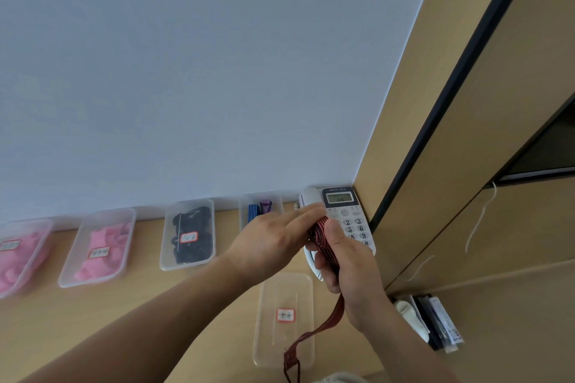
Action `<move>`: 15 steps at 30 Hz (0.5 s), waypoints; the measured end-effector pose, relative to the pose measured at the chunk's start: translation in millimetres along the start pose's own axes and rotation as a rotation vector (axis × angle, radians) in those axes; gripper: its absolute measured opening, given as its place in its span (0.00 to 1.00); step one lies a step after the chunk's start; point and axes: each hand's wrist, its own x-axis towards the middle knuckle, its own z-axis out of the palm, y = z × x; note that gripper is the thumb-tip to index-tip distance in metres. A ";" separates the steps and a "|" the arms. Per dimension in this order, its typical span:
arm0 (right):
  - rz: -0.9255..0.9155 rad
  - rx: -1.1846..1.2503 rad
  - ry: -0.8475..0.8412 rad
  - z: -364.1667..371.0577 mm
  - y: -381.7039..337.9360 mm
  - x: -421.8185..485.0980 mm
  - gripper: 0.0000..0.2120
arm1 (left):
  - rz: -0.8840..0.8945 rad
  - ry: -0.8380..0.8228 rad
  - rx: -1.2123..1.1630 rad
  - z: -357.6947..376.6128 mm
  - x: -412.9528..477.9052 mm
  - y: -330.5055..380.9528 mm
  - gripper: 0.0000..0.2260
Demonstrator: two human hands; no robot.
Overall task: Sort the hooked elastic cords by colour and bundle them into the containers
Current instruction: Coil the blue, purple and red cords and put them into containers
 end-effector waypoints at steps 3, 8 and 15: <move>-0.016 0.034 0.000 -1.5 -0.4 0.6 0.26 | -0.080 -0.081 -0.069 0.4 -0.1 0.7 0.23; -0.082 0.024 -0.038 -6.5 -0.2 3.5 0.23 | -1.000 -0.214 -1.065 -11.9 15.9 15.0 0.19; -0.055 -0.081 -0.064 -6.6 4.4 2.8 0.18 | -1.024 -0.219 -1.249 -17.5 27.8 13.9 0.15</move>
